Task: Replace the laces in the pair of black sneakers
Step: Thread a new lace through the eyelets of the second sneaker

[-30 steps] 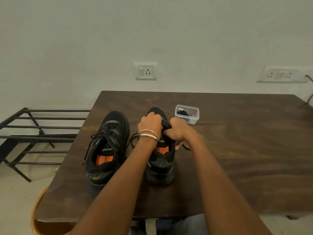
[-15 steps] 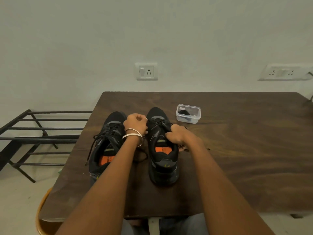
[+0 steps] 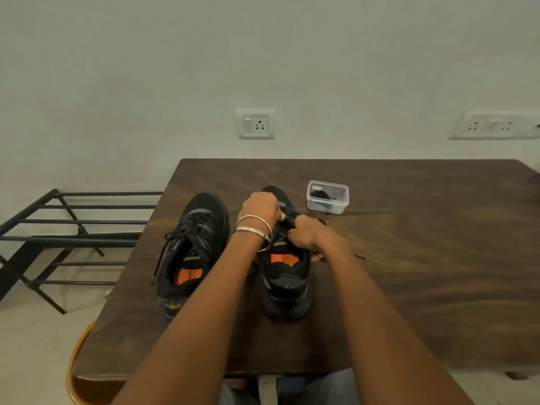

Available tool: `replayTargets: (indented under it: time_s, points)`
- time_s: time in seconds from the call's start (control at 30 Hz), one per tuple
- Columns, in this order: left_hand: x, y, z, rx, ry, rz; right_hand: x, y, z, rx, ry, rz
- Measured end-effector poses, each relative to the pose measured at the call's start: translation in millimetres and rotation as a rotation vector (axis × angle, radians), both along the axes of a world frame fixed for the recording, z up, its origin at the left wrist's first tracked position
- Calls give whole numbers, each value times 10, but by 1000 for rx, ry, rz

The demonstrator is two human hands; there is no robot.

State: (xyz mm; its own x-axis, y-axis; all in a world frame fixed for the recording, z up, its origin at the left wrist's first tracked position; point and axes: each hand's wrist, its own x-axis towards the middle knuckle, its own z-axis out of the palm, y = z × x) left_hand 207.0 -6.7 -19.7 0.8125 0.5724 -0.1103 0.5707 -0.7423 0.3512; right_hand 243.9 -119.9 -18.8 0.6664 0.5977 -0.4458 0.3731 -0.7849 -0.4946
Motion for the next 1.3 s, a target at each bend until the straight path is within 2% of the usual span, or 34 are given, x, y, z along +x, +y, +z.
replayTargets:
  time_s: [0.07,0.17,0.27,0.33,0.4,0.47,0.53,0.6,0.67,0.77,0.93,1.03,1.1,1.13,1.23,1.3]
  points:
    - [-18,-15,-34,-35,-32,37,-1,9,-2,-4,6,0]
    - [-107,27,-114,-241,-223,148,-15,2,13,-8,8,0]
    - [-196,260,-106,-713,-595,490,-28,-12,18,2,8,-1]
    - [-269,446,-113,-845,-758,669,-38,-9,26,5,2,-2]
    - [-371,478,-91,-710,-738,625,-45,-7,37,-2,-8,3]
    - [-419,438,-127,-448,-750,539,-56,-9,53,-6,-10,6]
    - [-391,432,-164,-188,-763,389,-62,-15,65,-7,-7,7]
    - [-307,402,-134,-30,-673,170,-62,-19,74,-9,-9,9]
    - [-231,316,-98,44,-470,-19,-61,-15,75,-17,-14,16]
    - [-184,121,-117,152,-170,-131,-67,-9,69,-29,-17,18]
    - [-120,68,-69,34,-68,-29,-64,-4,54,-15,-29,14]
    - [-147,4,-116,67,-169,-4,-54,6,36,-16,-30,6]
    - [-162,27,-159,-47,-297,73,-52,7,27,-17,-23,-2]
    - [-167,51,-144,-181,-404,153,-56,13,26,-11,-15,-10]
    - [-179,86,71,-836,-906,429,-48,20,4,6,11,-38]
    - [-214,77,230,-1204,-1208,495,-47,26,-4,10,20,-50]
